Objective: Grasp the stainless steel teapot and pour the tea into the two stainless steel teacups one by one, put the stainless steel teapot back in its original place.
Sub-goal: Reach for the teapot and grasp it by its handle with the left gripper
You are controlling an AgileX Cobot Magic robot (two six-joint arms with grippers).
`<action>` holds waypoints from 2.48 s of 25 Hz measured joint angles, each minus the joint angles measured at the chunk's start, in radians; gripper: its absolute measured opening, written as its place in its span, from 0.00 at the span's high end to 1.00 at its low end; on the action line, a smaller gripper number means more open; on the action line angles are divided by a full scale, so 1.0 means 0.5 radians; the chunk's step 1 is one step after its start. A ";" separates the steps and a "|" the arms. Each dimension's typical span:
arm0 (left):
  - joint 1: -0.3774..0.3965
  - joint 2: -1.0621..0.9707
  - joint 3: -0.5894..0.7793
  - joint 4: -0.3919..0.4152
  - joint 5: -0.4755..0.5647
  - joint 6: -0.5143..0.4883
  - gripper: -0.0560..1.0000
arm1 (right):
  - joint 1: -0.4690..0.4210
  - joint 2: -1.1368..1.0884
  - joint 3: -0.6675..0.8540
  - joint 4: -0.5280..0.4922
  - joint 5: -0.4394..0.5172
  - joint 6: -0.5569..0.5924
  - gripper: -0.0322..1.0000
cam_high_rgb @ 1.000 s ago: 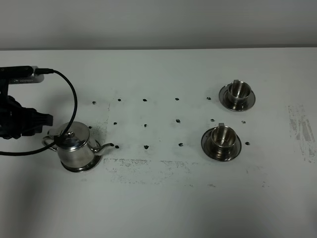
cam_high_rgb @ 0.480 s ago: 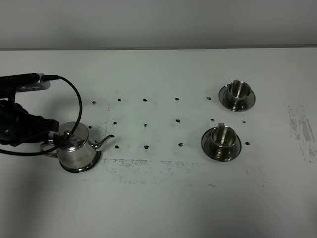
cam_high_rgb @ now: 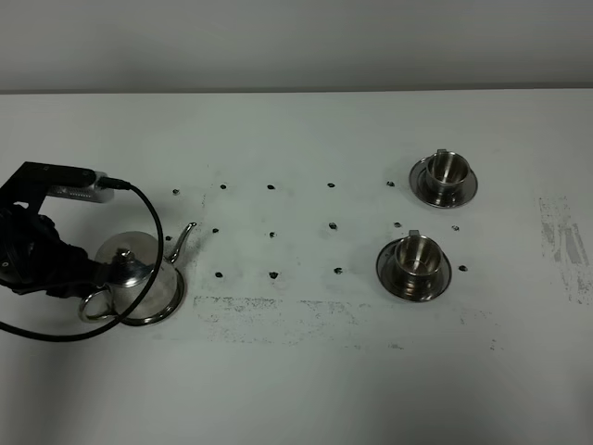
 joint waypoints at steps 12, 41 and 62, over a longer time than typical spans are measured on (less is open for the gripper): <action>0.002 -0.356 0.000 0.215 0.328 0.051 0.57 | 0.000 0.000 0.000 0.000 0.000 0.000 0.59; -0.472 -0.138 -0.376 0.665 0.782 -0.166 0.57 | 0.000 0.000 0.000 0.000 0.000 0.000 0.59; -0.516 0.068 -0.371 0.624 0.606 -0.127 0.57 | 0.000 0.000 0.000 0.000 0.000 0.000 0.59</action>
